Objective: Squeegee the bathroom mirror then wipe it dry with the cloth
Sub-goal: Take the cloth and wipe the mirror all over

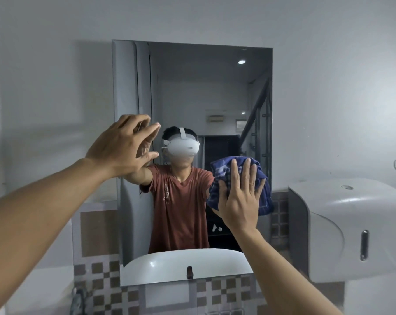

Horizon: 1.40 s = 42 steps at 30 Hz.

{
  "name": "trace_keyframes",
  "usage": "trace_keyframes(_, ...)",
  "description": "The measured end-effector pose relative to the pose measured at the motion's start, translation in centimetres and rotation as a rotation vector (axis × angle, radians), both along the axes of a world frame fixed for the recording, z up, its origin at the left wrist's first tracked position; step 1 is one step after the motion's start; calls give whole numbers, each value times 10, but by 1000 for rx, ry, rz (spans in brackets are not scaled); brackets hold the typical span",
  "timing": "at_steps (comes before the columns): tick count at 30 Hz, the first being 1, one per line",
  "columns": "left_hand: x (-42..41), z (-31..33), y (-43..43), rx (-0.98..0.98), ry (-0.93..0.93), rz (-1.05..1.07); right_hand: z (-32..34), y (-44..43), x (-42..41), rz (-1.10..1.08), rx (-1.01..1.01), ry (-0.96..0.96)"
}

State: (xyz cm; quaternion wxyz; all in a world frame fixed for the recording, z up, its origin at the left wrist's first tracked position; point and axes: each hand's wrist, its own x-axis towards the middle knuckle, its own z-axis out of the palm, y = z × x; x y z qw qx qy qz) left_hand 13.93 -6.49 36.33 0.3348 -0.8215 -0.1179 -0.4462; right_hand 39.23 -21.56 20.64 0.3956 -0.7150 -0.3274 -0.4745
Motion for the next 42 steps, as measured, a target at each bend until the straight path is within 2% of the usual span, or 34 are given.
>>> trace_keyframes(6, 0, 16, 3, -6, -13, 45, -10, 8, -11, -23, -46, -8)
trace_keyframes(20, -1, 20, 14, -11, -6, 63, 6, 82, -99, 146, -273, -350)
trace_keyframes(26, -2, 21, 13, -25, -2, 52, 0, 109, -133, 239, -440, -491)
trace_keyframes(29, -2, 22, 14, -25, 2, 58, -7, 110, -136, 270, -518, -530)
trace_keyframes(34, 0, 21, 15, 7, -8, 69, -23, 101, -128, 299, -716, -699)
trace_keyframes(42, -1, 21, 13, 26, 2, 101, -48, 81, -112, 300, -816, -755)
